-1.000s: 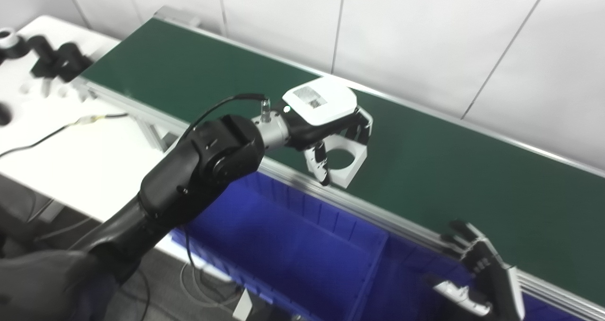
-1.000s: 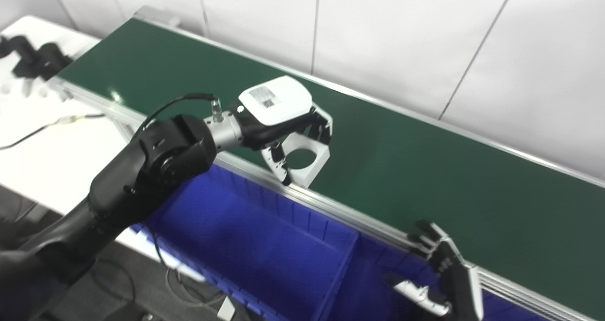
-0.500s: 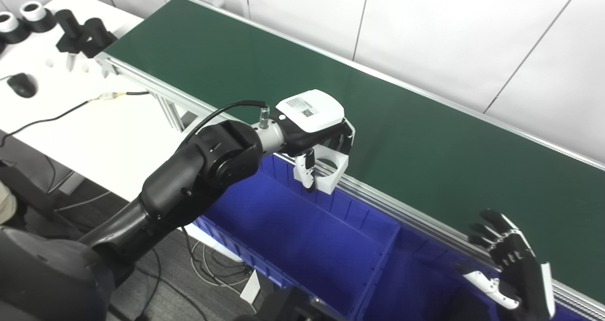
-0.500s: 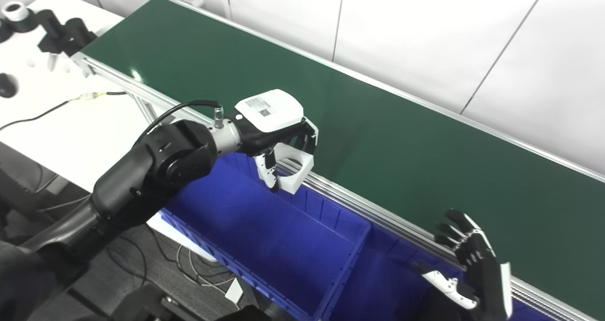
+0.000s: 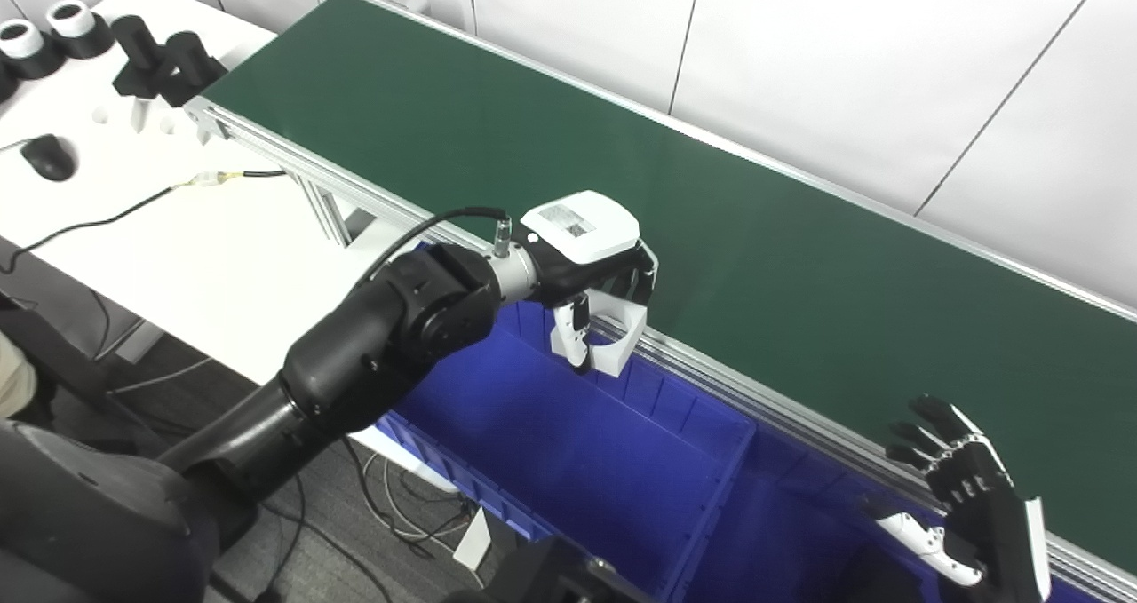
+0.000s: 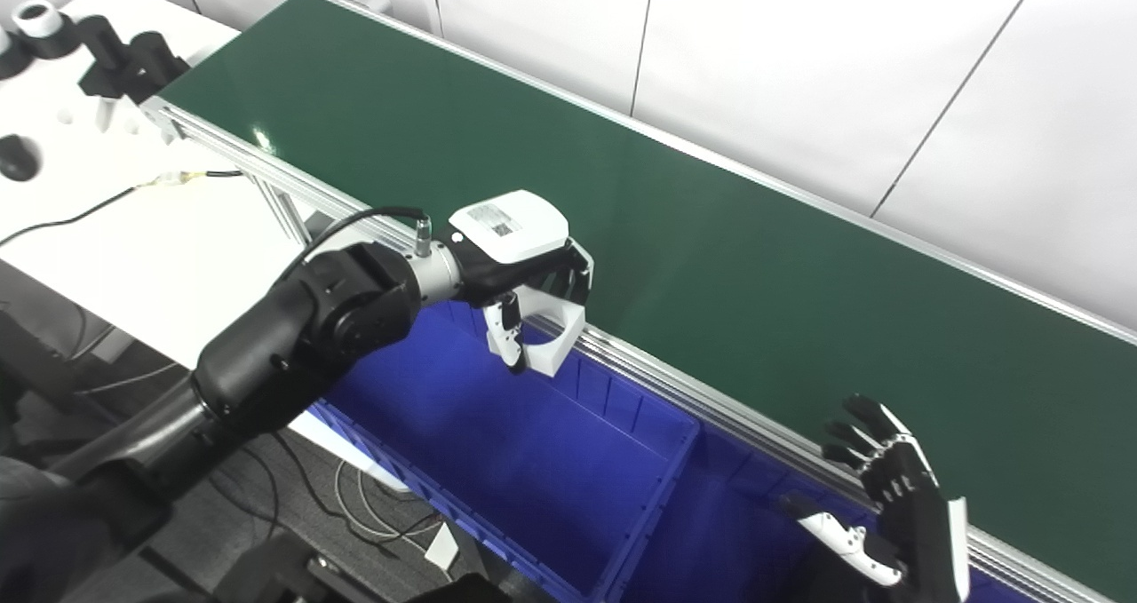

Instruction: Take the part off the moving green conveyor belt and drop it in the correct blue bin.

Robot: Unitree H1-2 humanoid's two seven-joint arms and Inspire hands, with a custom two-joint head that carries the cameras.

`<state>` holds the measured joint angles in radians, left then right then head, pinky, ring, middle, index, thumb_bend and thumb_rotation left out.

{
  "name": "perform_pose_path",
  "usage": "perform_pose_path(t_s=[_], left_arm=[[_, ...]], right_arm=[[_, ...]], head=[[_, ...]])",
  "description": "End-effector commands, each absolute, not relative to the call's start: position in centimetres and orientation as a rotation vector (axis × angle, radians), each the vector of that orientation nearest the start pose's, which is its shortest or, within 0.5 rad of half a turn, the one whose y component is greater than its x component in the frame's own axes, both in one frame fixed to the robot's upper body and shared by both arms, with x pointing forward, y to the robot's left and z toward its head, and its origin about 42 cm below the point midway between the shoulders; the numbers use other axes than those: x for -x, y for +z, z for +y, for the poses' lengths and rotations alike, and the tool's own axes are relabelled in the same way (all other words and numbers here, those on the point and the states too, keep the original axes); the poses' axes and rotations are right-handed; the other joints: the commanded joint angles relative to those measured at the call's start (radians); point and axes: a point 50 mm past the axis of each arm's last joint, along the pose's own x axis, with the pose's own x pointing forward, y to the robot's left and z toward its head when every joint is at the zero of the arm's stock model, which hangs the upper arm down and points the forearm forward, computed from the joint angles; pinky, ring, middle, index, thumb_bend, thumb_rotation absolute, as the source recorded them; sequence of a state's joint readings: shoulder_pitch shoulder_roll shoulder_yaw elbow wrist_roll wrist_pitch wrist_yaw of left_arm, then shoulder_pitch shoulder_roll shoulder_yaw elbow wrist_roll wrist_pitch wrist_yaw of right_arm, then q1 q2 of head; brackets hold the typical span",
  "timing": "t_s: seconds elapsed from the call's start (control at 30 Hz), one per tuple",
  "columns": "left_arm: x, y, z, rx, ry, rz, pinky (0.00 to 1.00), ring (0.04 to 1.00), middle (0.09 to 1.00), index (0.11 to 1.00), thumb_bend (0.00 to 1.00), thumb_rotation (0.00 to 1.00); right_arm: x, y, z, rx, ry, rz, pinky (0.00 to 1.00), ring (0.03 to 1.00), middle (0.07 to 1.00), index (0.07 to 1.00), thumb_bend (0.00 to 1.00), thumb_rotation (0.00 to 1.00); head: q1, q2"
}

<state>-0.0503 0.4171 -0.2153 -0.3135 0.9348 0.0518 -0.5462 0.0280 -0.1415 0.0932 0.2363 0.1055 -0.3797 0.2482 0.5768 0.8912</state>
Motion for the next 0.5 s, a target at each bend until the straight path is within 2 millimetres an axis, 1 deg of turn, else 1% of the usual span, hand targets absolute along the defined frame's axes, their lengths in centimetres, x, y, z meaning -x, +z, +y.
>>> perform_pose_path(t_s=[0.0, 0.1, 0.23, 0.3, 0.47], left_arm=[[-27.7, 16.3, 24.8, -1.337, -0.518, -0.043, 0.31, 0.418, 0.488, 0.563, 0.47, 0.0], [-27.3, 15.6, 24.4, -1.322, -0.534, -0.026, 0.31, 0.422, 0.486, 0.558, 0.47, 0.0], [-26.5, 14.3, 23.5, -1.352, -0.594, 0.007, 0.31, 0.418, 0.479, 0.565, 0.47, 0.0], [-26.3, 13.8, 23.2, -1.361, -0.615, 0.016, 0.31, 0.421, 0.479, 0.565, 0.47, 0.0], [-25.6, 12.6, 22.4, -1.366, -0.645, 0.034, 0.3, 0.415, 0.484, 0.569, 0.47, 0.0]], right_arm=[[-26.6, 6.1, -22.8, 0.038, 0.311, -0.145, 0.66, 0.745, 0.83, 0.791, 0.82, 0.23], [-26.6, 6.2, -22.8, 0.039, 0.31, -0.139, 0.64, 0.742, 0.818, 0.79, 0.83, 0.24], [-26.5, 6.3, -22.9, 0.037, 0.309, -0.14, 0.65, 0.744, 0.825, 0.796, 0.82, 0.23], [-26.5, 6.3, -22.8, 0.037, 0.308, -0.14, 0.65, 0.738, 0.817, 0.798, 0.82, 0.25], [-26.5, 6.3, -22.8, 0.034, 0.311, -0.152, 0.65, 0.741, 0.831, 0.793, 0.82, 0.23]], head=[[-0.002, -0.001], [-0.002, -0.001], [-0.004, -0.001], [-0.008, 0.0], [-0.012, 0.001]])
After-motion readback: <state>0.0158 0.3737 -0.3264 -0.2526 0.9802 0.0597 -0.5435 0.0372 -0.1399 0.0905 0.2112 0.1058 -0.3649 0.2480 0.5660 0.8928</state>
